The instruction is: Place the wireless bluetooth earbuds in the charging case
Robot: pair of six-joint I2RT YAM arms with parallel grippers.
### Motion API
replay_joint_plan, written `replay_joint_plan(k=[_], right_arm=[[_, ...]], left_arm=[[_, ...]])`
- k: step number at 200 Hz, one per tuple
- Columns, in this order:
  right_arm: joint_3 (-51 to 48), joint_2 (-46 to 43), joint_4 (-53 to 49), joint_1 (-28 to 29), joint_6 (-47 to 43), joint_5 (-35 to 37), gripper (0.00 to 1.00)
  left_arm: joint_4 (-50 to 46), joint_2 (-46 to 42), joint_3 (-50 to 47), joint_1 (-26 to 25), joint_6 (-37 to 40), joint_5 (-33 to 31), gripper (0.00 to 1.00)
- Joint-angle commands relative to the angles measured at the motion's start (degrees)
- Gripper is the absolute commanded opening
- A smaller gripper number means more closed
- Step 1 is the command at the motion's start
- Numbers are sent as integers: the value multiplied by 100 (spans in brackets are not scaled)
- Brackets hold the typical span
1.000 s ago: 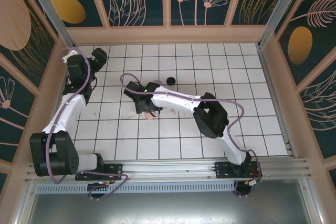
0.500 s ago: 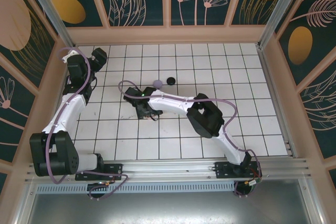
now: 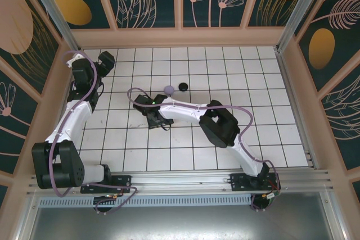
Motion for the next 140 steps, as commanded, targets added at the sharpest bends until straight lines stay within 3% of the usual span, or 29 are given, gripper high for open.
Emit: replay_joint_plan(k=[1, 78, 140], right_arm=[[-108, 206, 43, 34, -34, -87, 64], [-209, 141, 101, 57, 69, -92, 49], [-521, -800, 251, -25, 204, 280, 38]], left_arm=[[99, -40, -30, 38, 59, 79, 99], [352, -110, -154, 38, 38, 282, 99], [1120, -96, -541, 38, -93, 1330, 99]])
